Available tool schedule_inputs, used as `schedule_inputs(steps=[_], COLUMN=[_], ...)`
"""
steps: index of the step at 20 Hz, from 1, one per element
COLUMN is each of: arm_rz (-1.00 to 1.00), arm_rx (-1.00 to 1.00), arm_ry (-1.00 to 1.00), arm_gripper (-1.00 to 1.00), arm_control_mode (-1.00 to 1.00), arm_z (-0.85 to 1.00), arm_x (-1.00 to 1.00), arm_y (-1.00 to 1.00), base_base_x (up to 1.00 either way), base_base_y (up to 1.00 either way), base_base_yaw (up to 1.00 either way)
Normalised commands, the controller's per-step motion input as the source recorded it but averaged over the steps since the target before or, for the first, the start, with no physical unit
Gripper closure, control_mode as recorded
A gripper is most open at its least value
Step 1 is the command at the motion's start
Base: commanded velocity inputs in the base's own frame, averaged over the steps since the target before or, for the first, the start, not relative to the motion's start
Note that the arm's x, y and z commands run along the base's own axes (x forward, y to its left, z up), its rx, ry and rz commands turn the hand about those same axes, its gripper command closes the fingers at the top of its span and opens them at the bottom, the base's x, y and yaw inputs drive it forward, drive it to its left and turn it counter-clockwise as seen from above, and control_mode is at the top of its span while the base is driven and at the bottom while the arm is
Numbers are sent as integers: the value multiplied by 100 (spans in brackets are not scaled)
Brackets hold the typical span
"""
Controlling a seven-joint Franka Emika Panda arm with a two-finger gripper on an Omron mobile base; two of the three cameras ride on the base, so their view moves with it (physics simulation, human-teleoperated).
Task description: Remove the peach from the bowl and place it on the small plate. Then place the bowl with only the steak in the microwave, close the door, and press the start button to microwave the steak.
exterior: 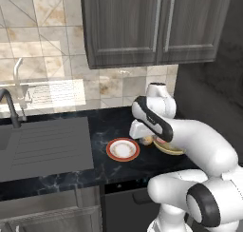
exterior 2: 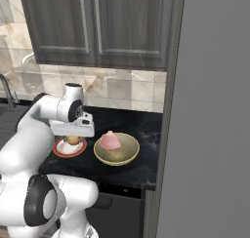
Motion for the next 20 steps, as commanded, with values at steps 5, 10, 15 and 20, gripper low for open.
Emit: schedule_inputs(steps=[5, 10, 15, 20], arm_rz=[0, 0, 0, -2], arm_rx=[-6, -1, 0, 0], arm_ry=[19, 9, 0, 0], arm_gripper=[100, 100, 100, 100], arm_control_mode=[-100, -100, -100, -100], arm_z=[-4, -36, -55, -50], arm_x=[25, 38, 41, 45], arm_y=[88, 34, 15, 1], base_base_x=[0, 0, 0, 0], base_base_y=[0, 0, 0, 0], base_base_yaw=[0, 0, 0, 0])
